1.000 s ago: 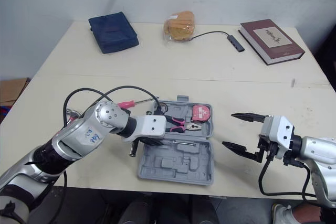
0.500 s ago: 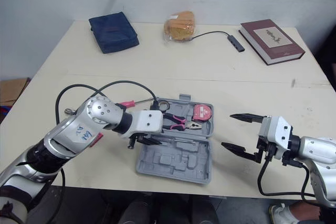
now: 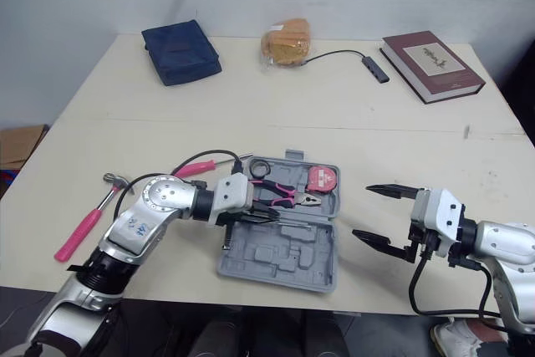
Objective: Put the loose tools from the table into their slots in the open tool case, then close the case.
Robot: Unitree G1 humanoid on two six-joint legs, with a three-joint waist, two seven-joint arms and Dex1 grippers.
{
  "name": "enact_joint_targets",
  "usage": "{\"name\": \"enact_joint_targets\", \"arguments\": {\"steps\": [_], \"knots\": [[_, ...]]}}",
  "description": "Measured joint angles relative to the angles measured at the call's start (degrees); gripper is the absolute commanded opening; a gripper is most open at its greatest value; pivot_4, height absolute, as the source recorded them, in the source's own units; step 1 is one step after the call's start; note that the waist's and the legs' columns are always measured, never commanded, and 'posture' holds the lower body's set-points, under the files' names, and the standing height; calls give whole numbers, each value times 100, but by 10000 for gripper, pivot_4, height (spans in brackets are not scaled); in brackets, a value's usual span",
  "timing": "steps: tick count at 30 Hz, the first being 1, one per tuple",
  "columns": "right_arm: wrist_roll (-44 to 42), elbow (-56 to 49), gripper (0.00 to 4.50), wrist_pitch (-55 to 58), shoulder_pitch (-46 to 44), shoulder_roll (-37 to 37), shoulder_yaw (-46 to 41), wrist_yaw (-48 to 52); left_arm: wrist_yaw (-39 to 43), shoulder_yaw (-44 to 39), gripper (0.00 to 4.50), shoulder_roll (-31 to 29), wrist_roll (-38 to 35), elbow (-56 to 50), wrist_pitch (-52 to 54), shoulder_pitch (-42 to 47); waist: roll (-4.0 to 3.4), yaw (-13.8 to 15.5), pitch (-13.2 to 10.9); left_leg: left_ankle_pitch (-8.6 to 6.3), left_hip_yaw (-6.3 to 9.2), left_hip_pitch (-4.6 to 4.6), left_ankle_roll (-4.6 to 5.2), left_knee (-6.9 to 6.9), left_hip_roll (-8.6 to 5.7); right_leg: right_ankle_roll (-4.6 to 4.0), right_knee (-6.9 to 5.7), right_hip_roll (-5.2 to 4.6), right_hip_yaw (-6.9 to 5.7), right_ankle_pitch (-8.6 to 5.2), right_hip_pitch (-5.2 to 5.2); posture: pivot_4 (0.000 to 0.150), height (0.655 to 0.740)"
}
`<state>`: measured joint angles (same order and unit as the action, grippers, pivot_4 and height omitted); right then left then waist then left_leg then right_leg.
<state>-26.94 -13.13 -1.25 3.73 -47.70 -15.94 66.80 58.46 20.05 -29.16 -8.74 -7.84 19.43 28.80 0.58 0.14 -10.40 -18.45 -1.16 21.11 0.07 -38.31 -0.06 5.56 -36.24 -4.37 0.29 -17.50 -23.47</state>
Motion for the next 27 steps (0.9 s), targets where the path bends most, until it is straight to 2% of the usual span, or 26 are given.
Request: {"name": "enact_joint_targets", "arguments": {"steps": [5, 27], "knots": [[52, 41, 45000, -10, 10, 30, 0, 0, -263, 40, 784, 101, 218, 44, 5, -126, 0, -7, 0, -2, 0, -2, 3, 0, 1, 0, -3, -1, 0, 0, 0, 1500, 7400], [113, 58, 45000, -10, -10, 74, 0, -28, -268, 416, 784, -94, 858, -15, -189, -17, 2, -5, 30, -9, -1, -24, 16, 3, 0, 0, -1, -3, 2, 0, 20, 1500, 7400]]}}
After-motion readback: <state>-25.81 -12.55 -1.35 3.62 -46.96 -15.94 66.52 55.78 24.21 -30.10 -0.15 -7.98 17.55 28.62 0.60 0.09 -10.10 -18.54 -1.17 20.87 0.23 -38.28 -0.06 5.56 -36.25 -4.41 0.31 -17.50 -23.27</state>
